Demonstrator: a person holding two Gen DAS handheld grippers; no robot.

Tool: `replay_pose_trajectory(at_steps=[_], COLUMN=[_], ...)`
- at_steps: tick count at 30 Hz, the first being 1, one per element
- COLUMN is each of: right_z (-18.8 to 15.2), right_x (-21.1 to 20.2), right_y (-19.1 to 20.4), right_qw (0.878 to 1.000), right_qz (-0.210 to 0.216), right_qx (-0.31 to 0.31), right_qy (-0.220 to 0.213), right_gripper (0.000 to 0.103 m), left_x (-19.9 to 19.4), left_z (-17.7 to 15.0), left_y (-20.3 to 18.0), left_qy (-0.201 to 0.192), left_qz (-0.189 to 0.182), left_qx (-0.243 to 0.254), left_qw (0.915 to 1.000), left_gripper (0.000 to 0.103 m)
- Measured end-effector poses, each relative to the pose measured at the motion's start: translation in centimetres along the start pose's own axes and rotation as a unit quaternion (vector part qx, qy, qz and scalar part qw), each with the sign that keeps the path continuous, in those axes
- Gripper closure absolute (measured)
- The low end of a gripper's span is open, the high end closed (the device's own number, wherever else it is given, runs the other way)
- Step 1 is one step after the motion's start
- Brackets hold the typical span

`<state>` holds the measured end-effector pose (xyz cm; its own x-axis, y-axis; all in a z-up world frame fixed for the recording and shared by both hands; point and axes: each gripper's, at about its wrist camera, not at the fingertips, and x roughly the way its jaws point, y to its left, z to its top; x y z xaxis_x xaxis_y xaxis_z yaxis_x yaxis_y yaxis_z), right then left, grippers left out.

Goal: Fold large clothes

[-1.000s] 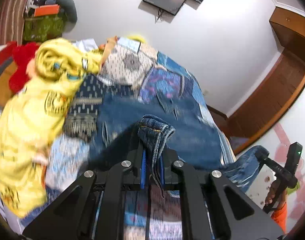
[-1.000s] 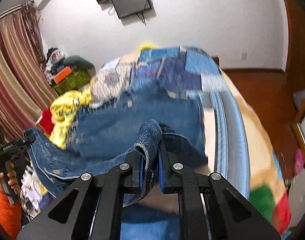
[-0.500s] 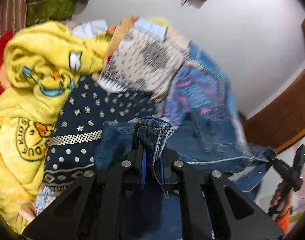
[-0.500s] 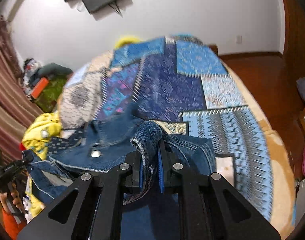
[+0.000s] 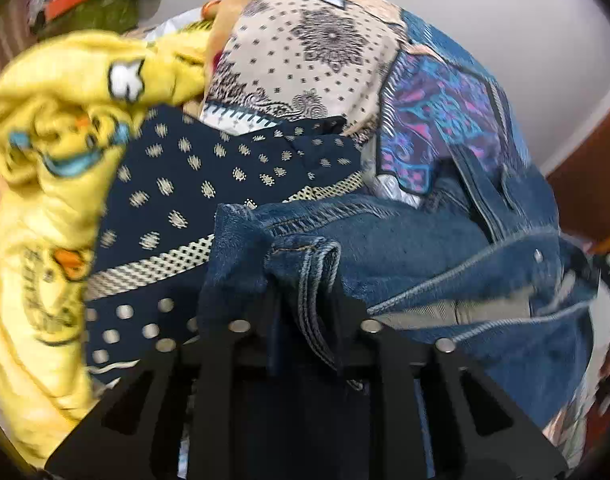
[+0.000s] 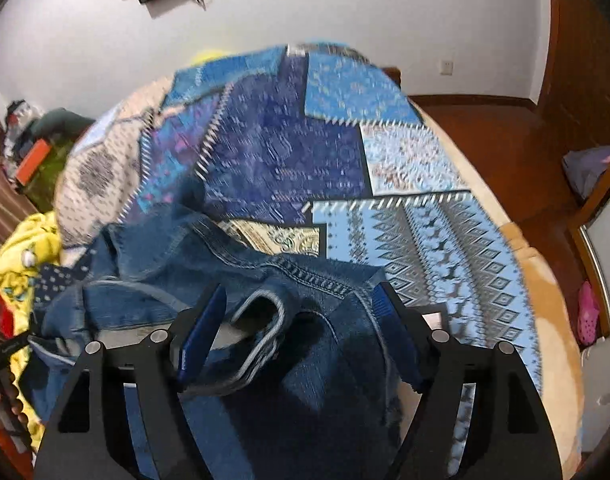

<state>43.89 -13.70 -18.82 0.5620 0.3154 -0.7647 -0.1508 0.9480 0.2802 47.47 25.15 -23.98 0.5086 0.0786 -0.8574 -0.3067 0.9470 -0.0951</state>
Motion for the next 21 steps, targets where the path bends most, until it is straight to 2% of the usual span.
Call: replay_pose_trajectory(at_steps=[2,4,7,9,13,16,21], right_z=[-0.1,-0.3,-1.2,-1.9,-3.8,-5.7,-7.9], right_x=[-2.2,-3.6,-6.3,-7.4,-7.5,-6.5,-2.8], right_y=[0.1,0.5,1.8,2.6,5.0,6.3,8.1], right_qw=[1.000,1.000,0.998,0.996,0.991,0.986,0.980], right_qz=[0.009,0.017,0.033,0.042,0.057,0.066,0.068], right_qx=[-0.003,-0.012,-0.044,-0.066,-0.117,-0.151,-0.183], right_qy=[-0.011,-0.021,-0.040,-0.051,-0.040,-0.019,0.028], right_gripper=[0.030,0.030,0.024,0.017,0.017,0.017,0.017], left_x=[-1.8,-4.6,-8.0,-9.2,-9.0,-7.3,-3.3], left_z=[0.0,0.0,-0.6,-1.1,-3.0,-4.8,-6.9], left_y=[-0.6,-1.2,-2.2,-3.0,-4.8,-6.4,-8.7], left_qy=[-0.012,-0.051,-0.103,-0.109,-0.076,-0.043,0.004], left_qz=[0.005,0.014,0.020,0.013,-0.006,-0.009,0.006], left_qx=[0.015,0.025,0.034,0.046,0.089,0.126,0.167], left_qw=[0.9998,0.9983,0.9939,0.9929,0.9931,0.9910,0.9859], left_gripper=[0.059,0.024,0.008,0.007,0.006,0.006,0.006])
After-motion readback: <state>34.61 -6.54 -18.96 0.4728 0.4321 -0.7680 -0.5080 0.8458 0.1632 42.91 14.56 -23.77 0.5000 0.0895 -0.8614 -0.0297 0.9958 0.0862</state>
